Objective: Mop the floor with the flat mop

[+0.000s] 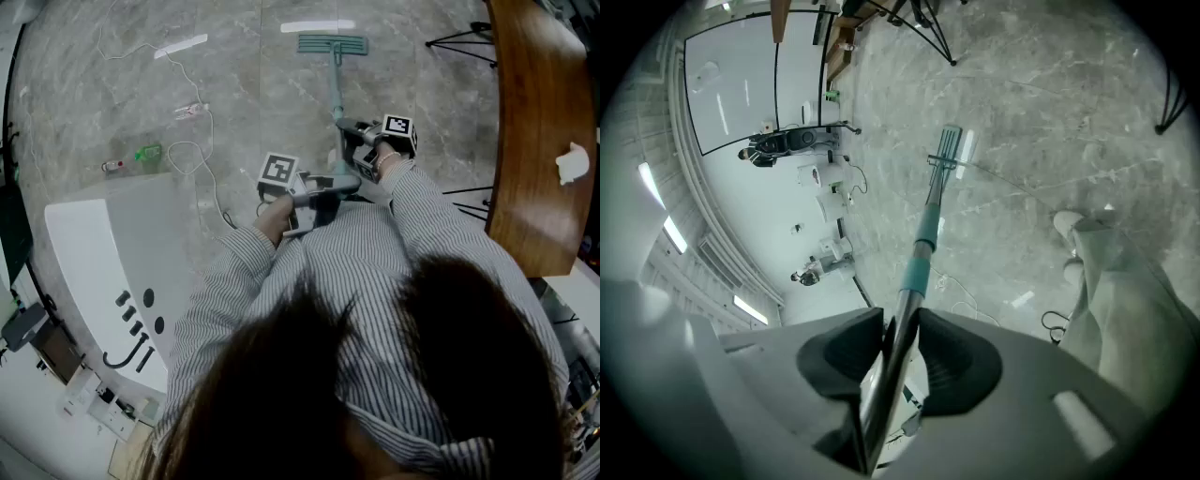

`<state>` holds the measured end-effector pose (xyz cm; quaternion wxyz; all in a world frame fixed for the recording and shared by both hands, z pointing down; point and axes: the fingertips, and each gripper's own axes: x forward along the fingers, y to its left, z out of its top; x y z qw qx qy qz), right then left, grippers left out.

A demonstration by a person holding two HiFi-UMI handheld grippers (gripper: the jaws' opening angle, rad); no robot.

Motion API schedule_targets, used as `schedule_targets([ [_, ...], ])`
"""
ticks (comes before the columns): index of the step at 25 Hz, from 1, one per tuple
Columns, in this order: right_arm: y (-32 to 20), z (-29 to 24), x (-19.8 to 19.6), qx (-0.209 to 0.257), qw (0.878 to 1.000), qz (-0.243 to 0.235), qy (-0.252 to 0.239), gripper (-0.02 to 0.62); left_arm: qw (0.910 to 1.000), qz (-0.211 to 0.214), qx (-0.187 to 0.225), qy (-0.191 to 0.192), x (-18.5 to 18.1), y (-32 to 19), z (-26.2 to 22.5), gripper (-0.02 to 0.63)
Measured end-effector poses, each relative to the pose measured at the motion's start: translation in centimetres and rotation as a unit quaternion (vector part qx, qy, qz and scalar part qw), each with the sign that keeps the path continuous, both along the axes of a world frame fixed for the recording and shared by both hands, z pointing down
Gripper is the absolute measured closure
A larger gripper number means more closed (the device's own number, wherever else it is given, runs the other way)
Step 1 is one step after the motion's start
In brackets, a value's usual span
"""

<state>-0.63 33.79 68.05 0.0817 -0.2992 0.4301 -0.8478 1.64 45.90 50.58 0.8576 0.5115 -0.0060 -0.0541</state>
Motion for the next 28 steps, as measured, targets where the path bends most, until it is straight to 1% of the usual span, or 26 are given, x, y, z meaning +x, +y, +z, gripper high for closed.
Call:
schedule_targets([
  [7,0.6,0.5,0.5,-0.010,1.000,-0.014,0.009,0.479,0.9992,0.035,-0.004,-0.021,1.0,0.9,0.5,0.462],
  [14,0.4,0.7,0.8,-0.011,1.000,-0.018,0.004,0.479,0.9988,0.040,0.001,-0.026,1.4,0.7,0.4,0.454],
  [19,-1.1,0.8,2.5,-0.014,1.000,0.004,0.001,0.480,0.9980,0.053,0.017,-0.032,3.3,-0.7,0.7,0.445],
  [21,-2.2,0.4,2.6,-0.013,1.000,0.005,0.010,0.480,0.9983,0.042,0.025,-0.030,3.6,-1.9,0.6,0.440],
  [26,-8.2,0.0,3.9,0.001,1.000,-0.002,0.030,0.479,0.9990,-0.035,0.024,-0.016,4.5,-8.7,-0.2,0.433],
  [28,-10.5,-0.3,3.7,0.006,1.000,-0.008,0.029,0.477,0.9982,-0.053,0.026,-0.014,4.1,-11.1,-0.5,0.428],
])
